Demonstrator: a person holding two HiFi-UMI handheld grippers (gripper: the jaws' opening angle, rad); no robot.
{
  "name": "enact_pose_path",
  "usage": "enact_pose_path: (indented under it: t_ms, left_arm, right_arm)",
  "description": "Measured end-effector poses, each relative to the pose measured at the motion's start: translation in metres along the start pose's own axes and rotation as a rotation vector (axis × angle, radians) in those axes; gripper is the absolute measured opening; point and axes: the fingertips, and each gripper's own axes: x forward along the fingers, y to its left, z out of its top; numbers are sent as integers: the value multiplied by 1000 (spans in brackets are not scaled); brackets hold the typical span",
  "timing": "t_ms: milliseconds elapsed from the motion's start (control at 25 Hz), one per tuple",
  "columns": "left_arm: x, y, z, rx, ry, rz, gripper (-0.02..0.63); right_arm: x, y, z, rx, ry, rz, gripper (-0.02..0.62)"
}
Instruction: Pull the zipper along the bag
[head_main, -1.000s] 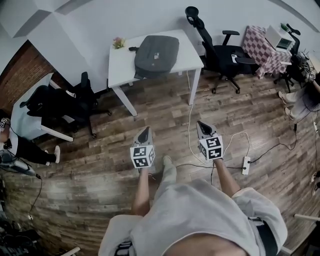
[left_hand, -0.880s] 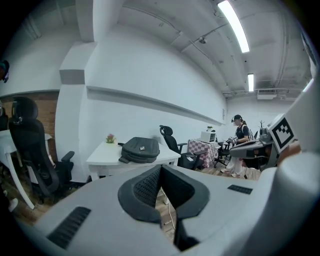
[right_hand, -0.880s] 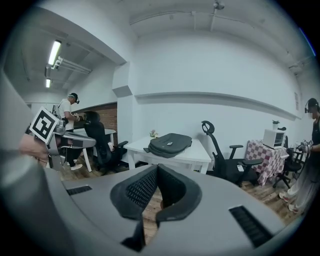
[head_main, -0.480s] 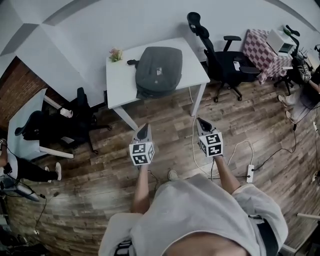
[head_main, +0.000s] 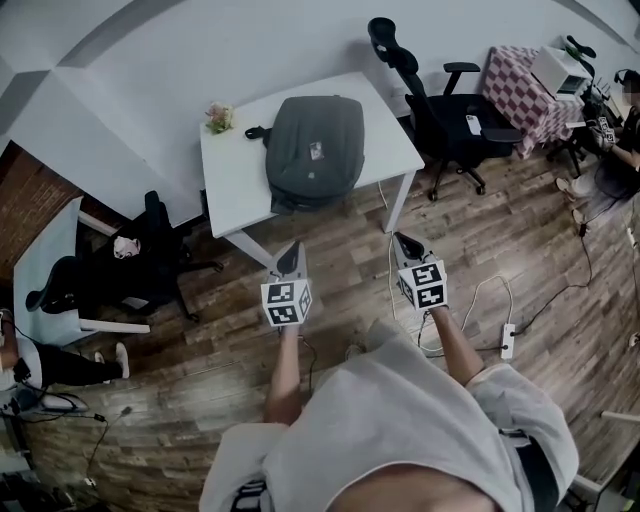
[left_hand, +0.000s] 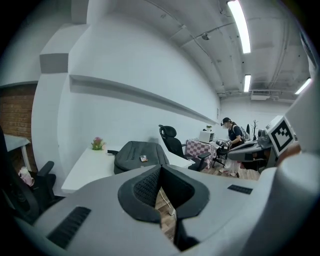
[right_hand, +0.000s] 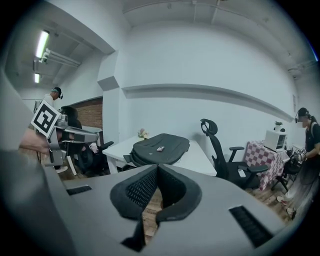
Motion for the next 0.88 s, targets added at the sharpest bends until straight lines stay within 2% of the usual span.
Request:
enact_pose_path:
  t_ms: [320,880]
  left_arm:
    - [48,3,0,14,32,-24,26]
    - [169,26,27,50,118,26,26]
  right_arm:
    - [35,-27,-6,13,19,2,14]
    - [159,-106,29,38,26,85,14]
